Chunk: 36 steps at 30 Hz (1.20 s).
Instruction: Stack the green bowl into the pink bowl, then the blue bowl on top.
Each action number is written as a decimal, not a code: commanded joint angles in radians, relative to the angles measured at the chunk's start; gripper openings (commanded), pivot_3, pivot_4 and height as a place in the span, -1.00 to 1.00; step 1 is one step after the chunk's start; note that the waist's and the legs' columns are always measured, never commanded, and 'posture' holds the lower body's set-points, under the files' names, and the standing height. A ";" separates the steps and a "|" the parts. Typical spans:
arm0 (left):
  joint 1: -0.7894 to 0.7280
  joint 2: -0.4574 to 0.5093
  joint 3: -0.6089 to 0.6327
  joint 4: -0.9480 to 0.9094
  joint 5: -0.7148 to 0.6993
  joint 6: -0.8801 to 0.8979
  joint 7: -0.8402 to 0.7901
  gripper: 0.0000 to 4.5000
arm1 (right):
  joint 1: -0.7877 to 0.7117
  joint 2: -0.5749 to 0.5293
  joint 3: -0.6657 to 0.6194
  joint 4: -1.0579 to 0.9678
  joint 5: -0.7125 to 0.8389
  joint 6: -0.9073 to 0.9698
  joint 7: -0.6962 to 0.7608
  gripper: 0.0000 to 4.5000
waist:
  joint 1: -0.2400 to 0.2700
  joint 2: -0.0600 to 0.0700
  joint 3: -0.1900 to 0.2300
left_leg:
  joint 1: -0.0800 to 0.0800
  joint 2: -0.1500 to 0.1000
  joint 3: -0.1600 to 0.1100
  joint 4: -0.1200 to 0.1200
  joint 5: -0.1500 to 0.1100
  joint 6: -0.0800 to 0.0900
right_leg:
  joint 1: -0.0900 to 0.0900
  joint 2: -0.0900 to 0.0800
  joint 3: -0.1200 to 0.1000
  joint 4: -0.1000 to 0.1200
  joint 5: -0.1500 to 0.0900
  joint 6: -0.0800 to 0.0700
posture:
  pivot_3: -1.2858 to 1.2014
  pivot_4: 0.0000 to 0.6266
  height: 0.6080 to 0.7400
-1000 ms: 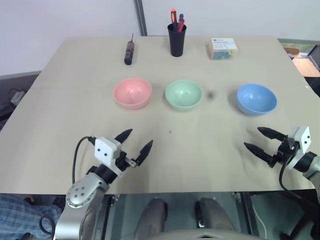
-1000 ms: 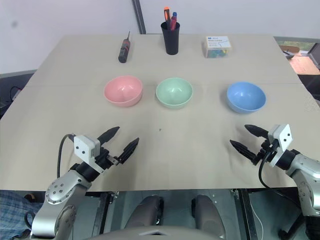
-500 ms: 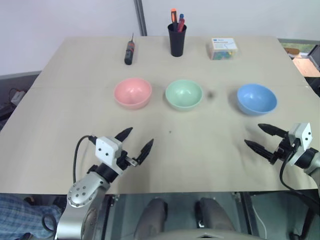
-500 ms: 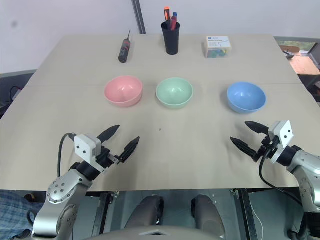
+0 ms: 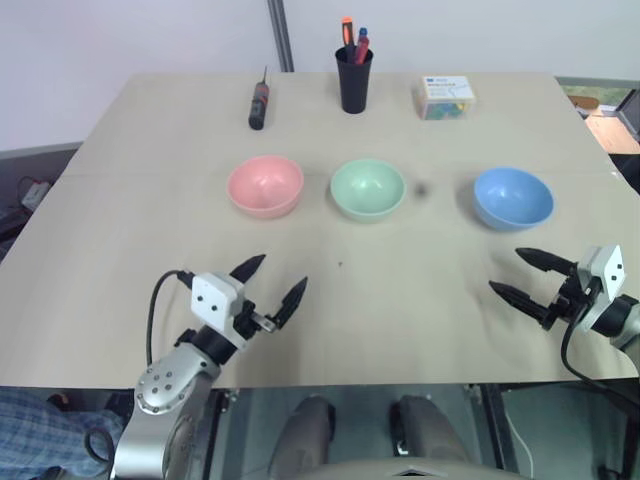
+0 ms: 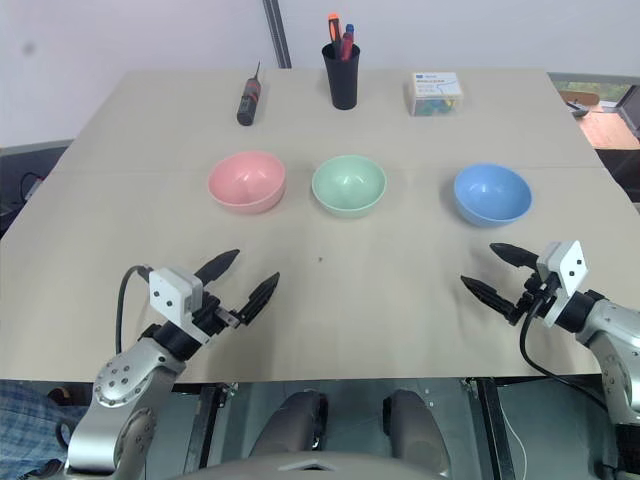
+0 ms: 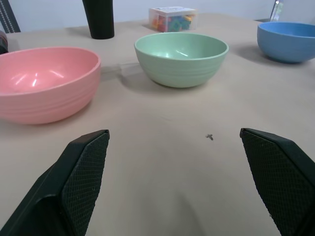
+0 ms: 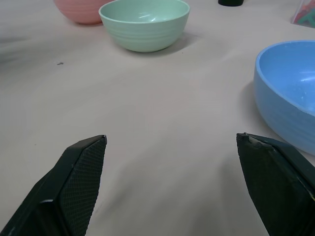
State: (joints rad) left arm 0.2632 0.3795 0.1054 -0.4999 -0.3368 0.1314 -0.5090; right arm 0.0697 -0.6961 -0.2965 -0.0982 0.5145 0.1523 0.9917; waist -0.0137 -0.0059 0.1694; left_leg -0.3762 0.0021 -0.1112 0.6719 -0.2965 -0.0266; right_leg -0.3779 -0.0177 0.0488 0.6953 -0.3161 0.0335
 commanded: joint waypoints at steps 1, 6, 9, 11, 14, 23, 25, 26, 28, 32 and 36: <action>-0.038 -0.001 -0.004 -0.007 0.011 0.045 0.038 1.00 | -0.031 -0.006 -0.041 -0.064 0.058 0.028 -0.009 0.97 | 0.000 0.000 0.000 | 0.000 0.000 0.000 0.000 0.000 0.000 | 0.000 0.000 0.000 0.000 0.000 0.000 | 0.03 -0.52 0.98; -0.166 0.053 -0.020 -0.008 0.020 0.222 0.071 1.00 | -0.039 -0.025 -0.052 -0.174 0.129 0.092 -0.017 0.97 | 0.002 0.000 0.000 | 0.000 0.000 -0.001 0.000 0.000 0.000 | 0.000 0.000 -0.001 0.000 0.000 0.000 | 0.03 -0.52 0.98; -0.325 0.107 -0.028 0.039 0.062 0.336 0.103 1.00 | -0.054 -0.031 -0.075 -0.241 0.178 0.149 -0.063 0.97 | 0.004 0.000 0.000 | -0.001 -0.001 -0.004 0.001 0.000 0.000 | 0.000 0.000 -0.003 0.001 0.000 0.000 | 0.03 -0.52 0.98; -0.413 0.119 -0.031 0.071 0.066 0.383 0.113 1.00 | -0.050 -0.035 -0.086 -0.277 0.200 0.177 -0.077 0.97 | 0.003 0.000 0.000 | -0.002 -0.001 -0.004 0.002 0.000 0.000 | 0.001 0.001 -0.004 0.001 0.000 0.000 | 0.03 -0.52 0.98; -0.529 0.157 -0.074 0.110 0.121 0.469 0.128 1.00 | -0.050 -0.040 -0.098 -0.320 0.230 0.206 -0.097 0.97 | 0.002 0.000 0.000 | -0.002 -0.001 -0.003 0.002 0.000 0.000 | 0.000 0.000 -0.003 0.000 0.000 0.000 | 0.03 -0.52 0.98; -0.769 0.221 -0.227 0.347 0.244 0.516 0.043 1.00 | -0.026 -0.010 -0.117 -0.408 0.232 0.211 -0.175 0.97 | 0.001 0.000 0.000 | -0.003 -0.002 -0.004 0.001 0.001 -0.002 | 0.000 0.001 -0.004 0.000 0.000 0.000 | 0.03 -0.52 0.98; -0.814 0.226 -0.264 0.425 0.276 0.503 0.020 1.00 | -0.014 0.000 -0.124 -0.416 0.229 0.205 -0.189 0.97 | 0.000 -0.001 0.000 | -0.003 -0.001 -0.003 0.001 0.002 -0.003 | -0.001 0.001 -0.004 0.000 0.000 0.000 | 0.03 -0.52 0.98; -0.835 0.228 -0.282 0.463 0.289 0.495 0.005 1.00 | -0.007 0.004 -0.127 -0.418 0.228 0.201 -0.193 0.97 | 0.000 -0.001 0.000 | -0.003 -0.002 -0.003 0.001 0.002 -0.003 | -0.001 0.001 -0.003 0.000 0.000 0.000 | 0.03 -0.52 0.98; -0.878 0.231 -0.316 0.537 0.315 0.468 -0.026 1.00 | 0.013 0.013 -0.131 -0.419 0.218 0.188 -0.195 0.97 | 0.000 -0.001 0.000 | -0.003 -0.003 -0.003 0.001 0.002 -0.003 | -0.001 0.001 -0.003 0.000 0.000 0.000 | 0.03 -0.52 0.98; -0.951 0.212 -0.323 0.645 0.338 0.436 -0.047 0.67 | 0.047 0.024 -0.147 -0.423 0.207 0.171 -0.199 1.00 | 0.000 -0.001 0.000 | -0.003 -0.006 -0.004 0.002 0.002 -0.003 | -0.001 0.000 -0.004 0.000 0.000 0.000 | 0.03 -0.52 0.98; -0.972 0.211 -0.332 0.684 0.359 0.404 -0.083 -0.03 | 0.074 0.030 -0.158 -0.436 0.207 0.163 -0.202 1.00 | -0.002 -0.001 0.000 | -0.003 -0.006 -0.004 0.002 0.002 -0.004 | -0.001 0.000 -0.003 0.000 0.000 0.000 | 0.03 -0.52 0.98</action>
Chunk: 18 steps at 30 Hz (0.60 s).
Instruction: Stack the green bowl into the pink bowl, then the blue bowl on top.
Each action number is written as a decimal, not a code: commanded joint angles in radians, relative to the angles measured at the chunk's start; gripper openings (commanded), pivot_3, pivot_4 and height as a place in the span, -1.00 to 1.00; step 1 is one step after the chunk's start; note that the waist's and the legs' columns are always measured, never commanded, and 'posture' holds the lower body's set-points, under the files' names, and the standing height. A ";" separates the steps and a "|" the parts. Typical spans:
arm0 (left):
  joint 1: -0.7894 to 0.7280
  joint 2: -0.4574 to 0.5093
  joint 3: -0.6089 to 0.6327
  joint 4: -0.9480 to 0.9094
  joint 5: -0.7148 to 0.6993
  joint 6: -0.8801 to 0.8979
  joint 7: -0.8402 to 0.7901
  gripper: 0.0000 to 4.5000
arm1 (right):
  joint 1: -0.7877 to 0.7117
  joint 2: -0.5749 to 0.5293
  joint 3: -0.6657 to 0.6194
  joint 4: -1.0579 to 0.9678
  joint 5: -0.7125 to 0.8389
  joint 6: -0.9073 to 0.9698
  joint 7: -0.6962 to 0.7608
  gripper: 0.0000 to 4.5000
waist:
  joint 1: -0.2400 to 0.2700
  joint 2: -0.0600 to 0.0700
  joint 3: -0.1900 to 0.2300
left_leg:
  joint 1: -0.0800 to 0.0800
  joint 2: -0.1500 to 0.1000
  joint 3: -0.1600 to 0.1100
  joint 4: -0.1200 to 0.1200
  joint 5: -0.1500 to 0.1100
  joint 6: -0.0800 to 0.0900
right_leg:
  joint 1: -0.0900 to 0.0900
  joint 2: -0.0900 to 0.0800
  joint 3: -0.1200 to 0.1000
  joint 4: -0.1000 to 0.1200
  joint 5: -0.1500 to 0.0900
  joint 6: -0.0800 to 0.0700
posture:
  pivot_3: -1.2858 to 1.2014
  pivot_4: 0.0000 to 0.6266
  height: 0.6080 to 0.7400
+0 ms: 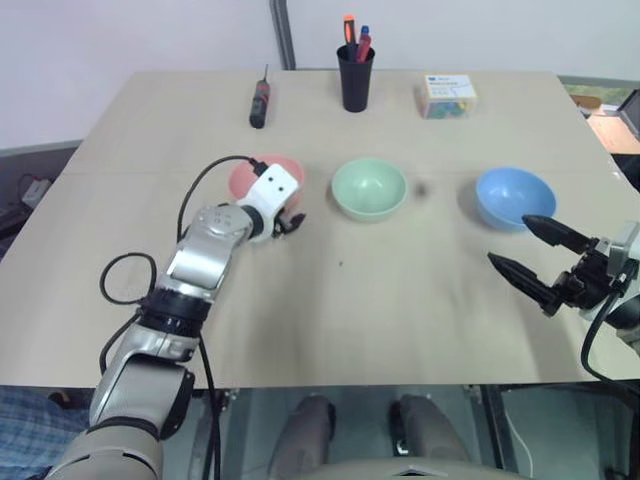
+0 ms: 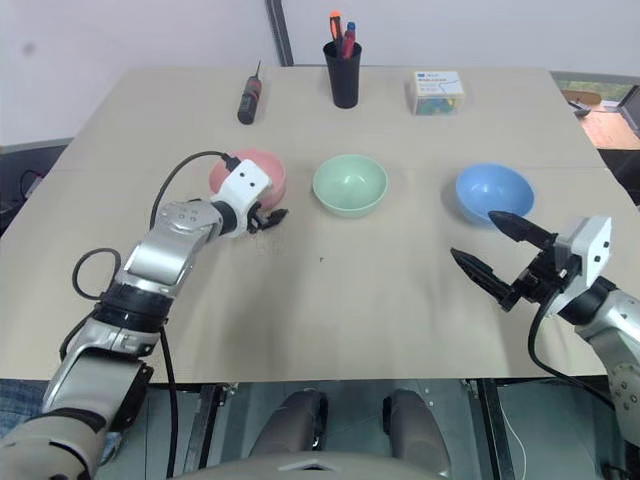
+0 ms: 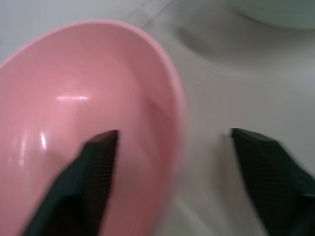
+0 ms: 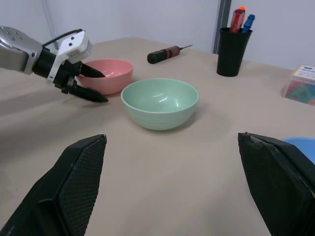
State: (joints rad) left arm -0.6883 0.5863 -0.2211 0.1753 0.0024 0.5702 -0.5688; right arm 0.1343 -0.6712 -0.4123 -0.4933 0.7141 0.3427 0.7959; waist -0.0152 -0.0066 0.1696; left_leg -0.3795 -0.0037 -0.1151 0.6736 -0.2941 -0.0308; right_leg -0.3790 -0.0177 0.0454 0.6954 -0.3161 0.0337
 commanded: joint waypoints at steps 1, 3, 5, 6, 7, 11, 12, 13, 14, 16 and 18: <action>-0.019 0.004 -0.005 0.010 0.022 -0.031 -0.031 -0.20 | 0.011 0.006 -0.044 -0.042 0.008 -0.028 -0.009 1.00 | 0.000 0.000 0.000 | 0.000 0.000 0.000 0.000 0.000 0.000 | 0.000 0.000 0.000 0.000 0.000 0.000 | 0.03 -0.52 0.98; -0.005 0.018 0.004 -0.006 0.022 -0.027 -0.052 -0.51 | 0.004 0.003 -0.051 -0.044 0.015 -0.024 -0.015 1.00 | -0.001 0.000 0.000 | 0.000 0.000 0.000 0.000 0.000 0.000 | 0.000 0.000 0.000 0.000 0.000 0.000 | 0.03 -0.52 0.98; 0.009 0.028 0.008 -0.015 0.023 -0.020 -0.067 -0.79 | -0.002 0.004 -0.053 -0.039 0.020 -0.024 -0.016 1.00 | -0.001 0.000 0.000 | 0.000 0.000 0.000 0.000 0.000 0.000 | 0.000 0.000 0.000 0.000 0.000 0.000 | 0.03 -0.52 0.98; 0.014 0.026 0.012 -0.015 0.018 -0.011 -0.072 -0.94 | -0.003 0.007 -0.053 -0.036 0.023 -0.026 -0.015 1.00 | 0.000 0.000 0.000 | 0.000 0.000 0.000 0.000 0.000 0.000 | 0.000 0.000 0.000 0.000 0.000 0.000 | 0.03 -0.52 0.98; 0.020 0.027 0.016 -0.021 0.013 -0.004 -0.082 -0.98 | -0.003 0.008 -0.055 -0.034 0.027 -0.027 -0.011 1.00 | 0.000 0.001 -0.001 | 0.000 0.000 0.000 0.000 0.000 0.000 | 0.000 0.000 0.000 0.000 0.000 0.000 | 0.03 -0.52 0.98; 0.025 0.033 0.013 -0.043 0.011 -0.023 -0.124 -0.98 | -0.004 0.001 -0.067 -0.028 0.045 -0.032 0.013 1.00 | -0.001 0.001 -0.001 | 0.001 0.000 0.000 0.000 0.000 0.000 | 0.000 0.000 0.000 0.001 0.000 0.000 | 0.03 -0.52 0.98; 0.022 0.031 0.013 -0.048 0.010 -0.027 -0.134 -0.98 | -0.007 0.000 -0.069 -0.027 0.049 -0.034 0.020 1.00 | 0.000 0.001 -0.001 | 0.001 0.000 0.000 0.000 0.000 0.000 | 0.000 0.000 0.000 0.001 0.000 0.000 | 0.03 -0.52 0.98; 0.016 0.031 0.011 -0.057 0.005 -0.024 -0.150 -0.98 | -0.009 -0.003 -0.073 -0.031 0.061 -0.036 0.035 1.00 | 0.000 0.001 -0.001 | 0.001 0.000 0.000 0.000 0.000 0.000 | 0.000 0.000 0.000 0.001 0.000 0.000 | 0.03 -0.52 0.98; 0.010 0.031 0.008 -0.069 0.001 -0.021 -0.167 -0.98 | -0.007 -0.007 -0.078 -0.037 0.072 -0.036 0.050 1.00 | 0.000 0.001 -0.001 | 0.001 0.000 0.000 0.000 0.000 0.000 | 0.000 0.000 0.000 0.001 0.000 0.000 | 0.03 -0.52 0.98; -0.001 0.037 -0.005 -0.093 -0.005 -0.017 -0.214 -0.98 | -0.001 -0.022 -0.085 -0.053 0.087 -0.037 0.085 1.00 | 0.001 0.001 -0.001 | 0.000 0.000 0.000 0.000 0.000 0.001 | 0.000 0.000 0.000 0.001 0.000 0.000 | 0.03 -0.52 0.98; -0.015 0.040 -0.022 -0.116 -0.004 -0.021 -0.257 -0.98 | 0.006 -0.038 -0.089 -0.068 0.100 -0.033 0.107 1.00 | 0.002 0.001 -0.001 | 0.000 0.000 -0.001 0.001 0.000 0.001 | 0.000 0.000 0.000 0.001 0.000 0.000 | 0.03 -0.52 0.98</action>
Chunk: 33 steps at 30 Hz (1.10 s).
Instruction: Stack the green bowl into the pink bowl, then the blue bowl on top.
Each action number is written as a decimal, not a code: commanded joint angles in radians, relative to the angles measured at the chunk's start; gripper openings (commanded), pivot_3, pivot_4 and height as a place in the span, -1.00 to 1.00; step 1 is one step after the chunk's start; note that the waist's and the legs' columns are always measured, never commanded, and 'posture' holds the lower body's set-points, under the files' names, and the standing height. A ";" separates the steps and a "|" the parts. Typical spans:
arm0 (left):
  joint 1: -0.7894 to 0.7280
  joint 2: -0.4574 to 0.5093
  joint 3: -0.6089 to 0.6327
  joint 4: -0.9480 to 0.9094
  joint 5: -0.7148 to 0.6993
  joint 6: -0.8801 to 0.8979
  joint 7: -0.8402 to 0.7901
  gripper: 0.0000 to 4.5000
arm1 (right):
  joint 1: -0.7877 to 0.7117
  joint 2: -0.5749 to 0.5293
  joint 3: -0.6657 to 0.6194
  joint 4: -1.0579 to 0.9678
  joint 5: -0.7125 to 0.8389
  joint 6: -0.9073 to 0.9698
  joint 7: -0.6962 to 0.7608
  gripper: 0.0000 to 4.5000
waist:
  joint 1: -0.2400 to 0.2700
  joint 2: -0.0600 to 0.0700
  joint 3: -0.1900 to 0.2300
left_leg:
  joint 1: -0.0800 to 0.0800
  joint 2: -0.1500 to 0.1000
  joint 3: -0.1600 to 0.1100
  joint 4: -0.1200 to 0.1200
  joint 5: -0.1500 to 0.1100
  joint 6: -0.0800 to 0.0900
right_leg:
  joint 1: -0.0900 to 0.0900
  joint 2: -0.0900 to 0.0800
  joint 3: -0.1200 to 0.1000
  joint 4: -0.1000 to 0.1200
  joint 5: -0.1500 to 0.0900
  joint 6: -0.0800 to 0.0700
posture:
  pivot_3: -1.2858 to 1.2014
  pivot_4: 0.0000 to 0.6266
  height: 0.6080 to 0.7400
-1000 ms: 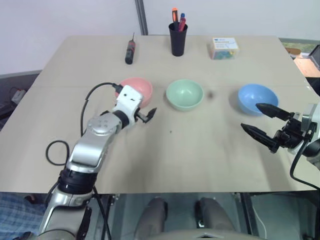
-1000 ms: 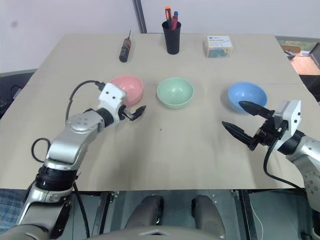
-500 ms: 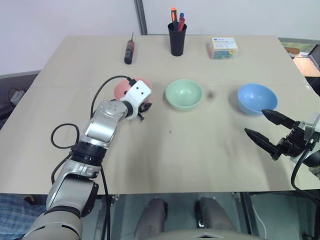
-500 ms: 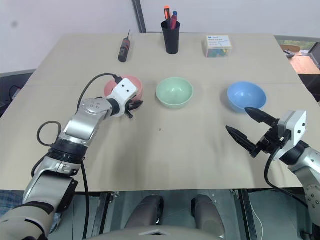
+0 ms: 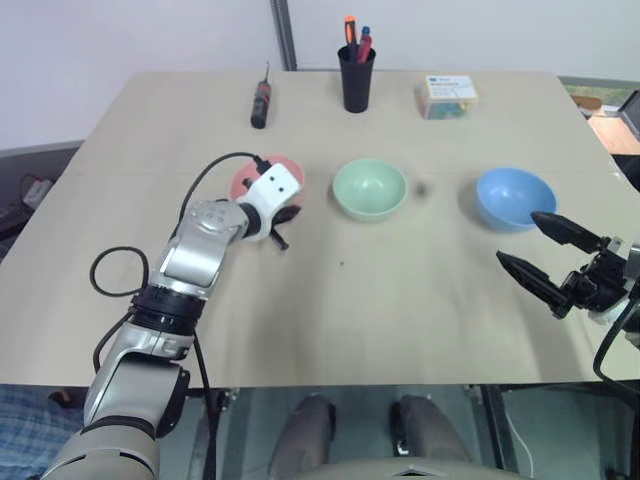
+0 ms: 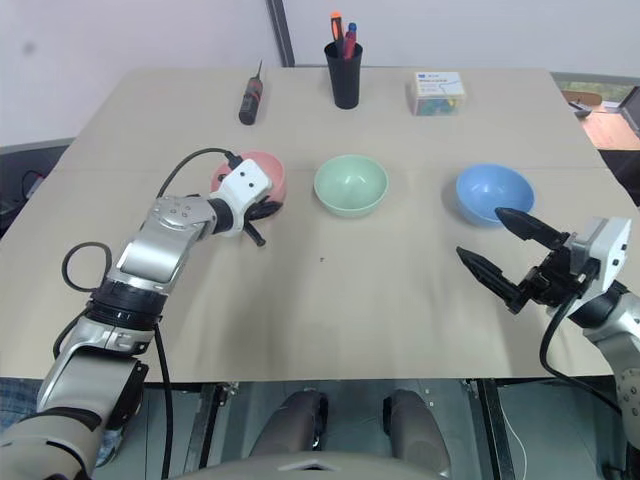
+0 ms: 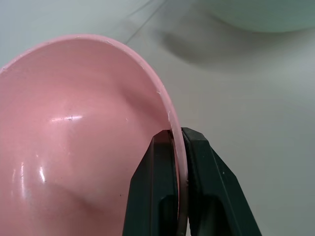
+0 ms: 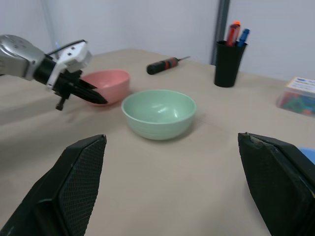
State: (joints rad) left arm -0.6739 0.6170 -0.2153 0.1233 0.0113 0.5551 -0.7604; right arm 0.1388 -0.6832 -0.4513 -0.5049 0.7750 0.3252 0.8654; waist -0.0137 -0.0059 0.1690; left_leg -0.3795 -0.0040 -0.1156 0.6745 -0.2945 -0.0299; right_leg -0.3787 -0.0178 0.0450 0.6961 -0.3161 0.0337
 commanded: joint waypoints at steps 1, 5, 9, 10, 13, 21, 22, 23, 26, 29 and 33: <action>-0.038 0.009 -0.036 -0.077 -0.013 -0.013 -0.087 -0.98 | 0.007 -0.034 -0.052 -0.064 0.044 -0.014 0.047 1.00 | 0.001 0.000 0.000 | 0.000 0.000 0.000 0.000 0.000 0.000 | 0.000 0.000 0.000 0.000 0.000 0.000 | 0.03 -0.52 0.98; -0.079 -0.009 -0.063 -0.130 -0.012 -0.052 -0.136 -0.98 | 0.022 -0.049 -0.053 -0.061 0.039 -0.013 0.062 1.00 | 0.000 -0.001 0.000 | -0.001 0.000 -0.001 0.001 0.000 0.000 | 0.000 0.000 -0.001 0.000 0.000 0.000 | 0.03 -0.52 0.98; -0.080 -0.012 -0.109 -0.233 -0.026 -0.114 -0.222 -0.98 | 0.029 -0.042 -0.045 -0.051 0.021 -0.023 0.064 1.00 | 0.000 -0.001 0.000 | -0.001 0.000 -0.001 0.001 0.000 0.000 | 0.000 0.000 -0.001 0.000 0.000 0.000 | 0.03 -0.52 0.98; -0.073 -0.010 -0.120 -0.261 -0.038 -0.122 -0.251 -0.98 | 0.031 -0.039 -0.043 -0.051 0.017 -0.025 0.064 1.00 | 0.000 -0.001 0.000 | -0.001 0.000 -0.001 0.001 0.000 0.000 | 0.000 0.000 -0.001 0.000 0.000 0.000 | 0.03 -0.52 0.98; -0.050 -0.003 -0.138 -0.332 -0.098 -0.119 -0.344 -0.98 | 0.036 -0.035 -0.041 -0.060 0.015 -0.021 0.057 1.00 | -0.002 -0.001 0.000 | -0.001 0.000 0.000 0.001 0.000 -0.001 | 0.000 0.000 0.000 0.000 0.000 0.000 | 0.03 -0.52 0.98; -0.019 0.056 -0.191 -0.404 -0.145 -0.128 -0.498 -0.98 | 0.044 -0.036 -0.049 -0.064 0.012 -0.020 0.042 1.00 | -0.003 0.000 0.000 | 0.000 0.000 0.000 0.002 -0.001 0.003 | 0.000 0.001 0.000 0.001 0.000 0.000 | 0.03 -0.52 0.98; -0.019 0.063 -0.196 -0.405 -0.142 -0.128 -0.509 -0.98 | 0.046 -0.036 -0.049 -0.063 0.010 -0.020 0.041 1.00 | -0.002 -0.001 0.000 | 0.000 0.000 0.000 0.002 -0.001 0.003 | 0.000 0.001 0.000 0.001 0.000 0.000 | 0.03 -0.52 0.98; -0.017 0.069 -0.198 -0.408 -0.141 -0.127 -0.517 -0.98 | 0.048 -0.036 -0.049 -0.062 0.008 -0.021 0.040 1.00 | -0.002 0.000 0.000 | 0.000 0.000 0.000 0.002 -0.002 0.003 | 0.000 0.001 0.000 0.001 0.000 0.000 | 0.03 -0.52 0.98; -0.009 0.079 -0.198 -0.416 -0.139 -0.121 -0.527 -0.98 | 0.050 -0.033 -0.045 -0.059 0.004 -0.023 0.040 1.00 | -0.002 0.000 0.000 | -0.001 0.000 0.000 0.002 -0.002 0.003 | 0.000 0.001 0.000 0.000 0.000 0.000 | 0.03 -0.52 0.98; -0.005 0.086 -0.196 -0.420 -0.132 -0.128 -0.531 -0.57 | 0.045 -0.033 -0.038 -0.054 0.001 -0.024 0.039 1.00 | -0.002 0.000 0.000 | 0.000 0.000 0.000 0.002 -0.002 0.003 | 0.000 0.001 0.000 0.001 0.000 0.000 | 0.03 -0.52 0.98; 0.006 0.083 -0.176 -0.425 -0.143 -0.108 -0.511 0.19 | 0.029 -0.032 -0.032 -0.043 -0.002 -0.020 0.034 1.00 | -0.003 0.000 0.000 | 0.000 0.000 0.000 0.002 -0.002 0.003 | 0.000 0.001 0.000 0.001 0.000 0.000 | 0.03 -0.52 0.98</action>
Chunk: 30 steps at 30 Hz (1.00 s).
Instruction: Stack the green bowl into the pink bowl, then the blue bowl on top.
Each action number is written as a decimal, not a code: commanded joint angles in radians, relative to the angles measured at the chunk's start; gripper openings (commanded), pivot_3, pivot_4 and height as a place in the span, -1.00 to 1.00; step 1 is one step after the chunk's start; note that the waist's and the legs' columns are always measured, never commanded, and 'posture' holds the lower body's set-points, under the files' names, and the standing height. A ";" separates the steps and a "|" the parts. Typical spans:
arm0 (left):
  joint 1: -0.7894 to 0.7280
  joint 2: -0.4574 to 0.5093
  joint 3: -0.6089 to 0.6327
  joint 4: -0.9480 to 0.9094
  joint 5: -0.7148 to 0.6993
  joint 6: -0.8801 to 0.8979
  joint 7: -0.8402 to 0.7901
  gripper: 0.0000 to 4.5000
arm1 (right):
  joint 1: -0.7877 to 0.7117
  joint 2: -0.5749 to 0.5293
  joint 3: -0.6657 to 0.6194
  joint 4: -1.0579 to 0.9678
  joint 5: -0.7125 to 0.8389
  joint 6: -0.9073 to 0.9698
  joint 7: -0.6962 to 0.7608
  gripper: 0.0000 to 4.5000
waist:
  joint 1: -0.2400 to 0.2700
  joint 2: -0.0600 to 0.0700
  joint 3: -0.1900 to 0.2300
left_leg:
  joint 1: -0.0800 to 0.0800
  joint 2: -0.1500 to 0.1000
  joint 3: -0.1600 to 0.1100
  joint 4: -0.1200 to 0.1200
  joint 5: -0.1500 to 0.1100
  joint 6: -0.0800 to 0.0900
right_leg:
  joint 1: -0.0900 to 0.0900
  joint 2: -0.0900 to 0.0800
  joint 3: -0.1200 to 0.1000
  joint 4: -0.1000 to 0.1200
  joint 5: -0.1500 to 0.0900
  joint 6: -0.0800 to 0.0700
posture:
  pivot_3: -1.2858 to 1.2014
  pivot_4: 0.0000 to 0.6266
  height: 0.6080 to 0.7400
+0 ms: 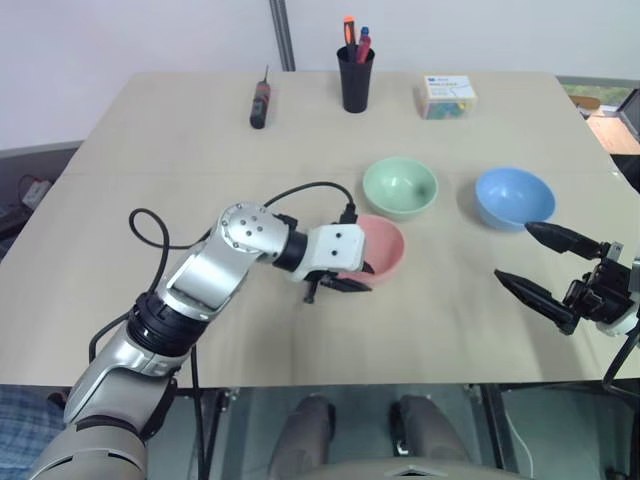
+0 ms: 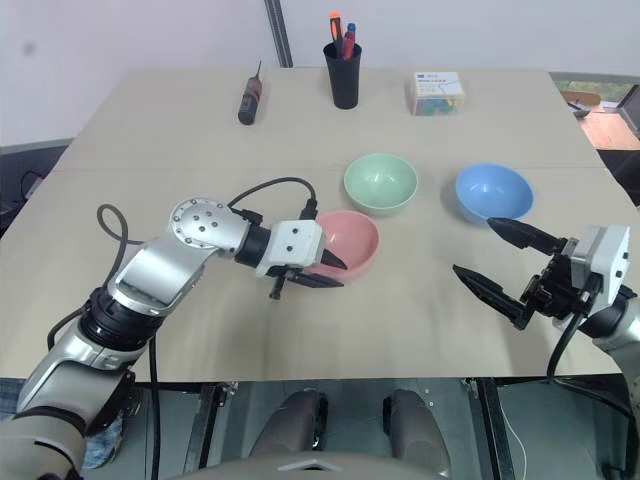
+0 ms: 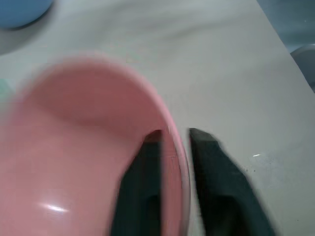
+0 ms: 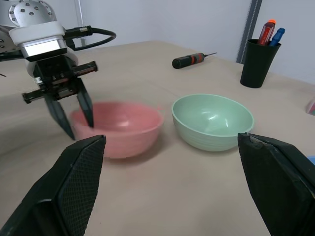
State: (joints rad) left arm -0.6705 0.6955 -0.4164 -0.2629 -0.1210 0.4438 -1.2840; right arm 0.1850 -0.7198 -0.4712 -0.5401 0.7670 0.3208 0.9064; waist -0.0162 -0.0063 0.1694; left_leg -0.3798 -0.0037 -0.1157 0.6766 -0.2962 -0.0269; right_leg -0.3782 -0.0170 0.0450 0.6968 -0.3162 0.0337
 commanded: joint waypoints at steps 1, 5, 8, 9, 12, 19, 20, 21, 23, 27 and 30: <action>0.008 0.006 0.036 -0.039 -0.019 0.021 0.019 0.32 | -0.020 0.005 -0.009 -0.006 0.009 -0.010 -0.010 1.00 | 0.000 0.000 0.000 | 0.000 0.000 0.000 0.000 0.000 0.000 | 0.000 0.000 0.000 0.000 0.000 0.000 | 0.03 -0.52 0.98; 0.027 0.007 0.121 -0.032 -0.086 0.085 0.045 0.95 | -0.028 0.000 0.007 0.006 0.005 0.017 -0.029 1.00 | 0.000 0.000 0.000 | 0.000 0.000 -0.001 0.000 0.000 0.000 | 0.000 0.000 0.000 0.000 0.000 0.000 | 0.03 -0.52 0.98; 0.081 -0.010 0.241 -0.012 -0.181 0.041 0.055 0.95 | -0.060 -0.008 0.031 0.026 -0.002 0.046 -0.052 1.00 | -0.005 0.000 0.000 | 0.000 0.001 0.000 0.000 0.000 0.000 | 0.000 0.000 0.000 0.000 0.000 0.000 | 0.03 -0.52 0.98; 0.099 -0.022 0.275 -0.003 -0.199 0.009 0.067 0.95 | -0.070 -0.025 0.043 0.032 0.004 0.077 -0.055 1.00 | -0.005 0.000 0.000 | 0.000 0.001 0.000 0.000 0.000 0.000 | 0.000 0.000 0.000 0.000 0.000 0.000 | 0.03 -0.52 0.98; 0.134 -0.097 0.393 0.027 -0.273 -0.021 0.151 0.95 | -0.152 -0.076 0.114 0.070 -0.076 0.121 -0.091 1.00 | -0.001 0.000 0.000 | 0.000 0.004 0.000 0.002 0.000 0.000 | 0.000 0.000 -0.001 0.000 0.000 0.000 | 0.03 -0.52 0.98; 0.243 -0.151 0.506 0.065 -0.361 -0.139 0.154 0.95 | -0.459 -0.111 0.310 0.252 -0.227 0.078 -0.025 1.00 | -0.009 0.000 0.000 | 0.000 0.005 0.001 0.003 0.001 -0.001 | 0.000 0.000 0.000 0.001 0.000 0.000 | 0.03 -0.52 0.98; 0.261 -0.148 0.517 0.063 -0.374 -0.144 0.152 0.95 | -0.513 -0.104 0.349 0.290 -0.254 0.068 -0.007 1.00 | -0.010 0.000 0.000 | 0.000 0.005 0.000 0.003 0.001 -0.001 | 0.000 0.000 0.000 0.001 0.000 0.000 | 0.03 -0.52 0.98; 0.273 -0.150 0.528 0.061 -0.388 -0.149 0.153 0.95 | -0.556 -0.099 0.382 0.325 -0.279 0.060 0.010 1.00 | -0.011 0.000 0.000 | -0.001 0.005 0.000 0.003 0.001 -0.001 | 0.000 0.000 -0.001 0.001 0.000 0.000 | 0.03 -0.52 0.98; 0.285 -0.174 0.562 0.063 -0.427 -0.161 0.175 0.95 | -0.642 -0.092 0.455 0.408 -0.356 0.053 0.014 1.00 | -0.014 0.000 0.000 | -0.001 0.005 0.000 0.004 0.001 -0.001 | 0.000 0.000 -0.001 0.000 0.000 0.000 | 0.03 -0.52 0.98; 0.350 -0.169 0.637 0.021 -0.485 -0.161 0.206 0.95 | -0.842 -0.033 0.622 0.638 -0.545 -0.033 0.036 1.00 | -0.025 0.000 0.001 | -0.001 0.005 0.000 0.004 0.002 -0.003 | -0.001 -0.001 -0.001 0.000 0.000 0.000 | 0.03 -0.52 0.98; 0.401 -0.148 0.686 -0.010 -0.512 -0.155 0.228 0.95 | -0.942 0.016 0.692 0.780 -0.642 -0.112 0.041 1.00 | -0.029 0.000 0.001 | -0.001 0.005 0.000 0.003 0.002 -0.003 | -0.001 -0.001 -0.001 0.000 0.000 0.000 | 0.03 -0.52 0.98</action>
State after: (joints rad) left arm -0.2745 0.5288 0.2242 -0.2225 -0.5985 0.2979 -1.0670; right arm -0.7217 -0.7045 0.2081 0.2104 0.1656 0.2611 0.9364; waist -0.0451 -0.0062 0.1700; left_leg -0.3816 0.0019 -0.1153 0.6786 -0.2941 -0.0307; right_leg -0.3814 -0.0182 0.0451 0.6969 -0.3159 0.0338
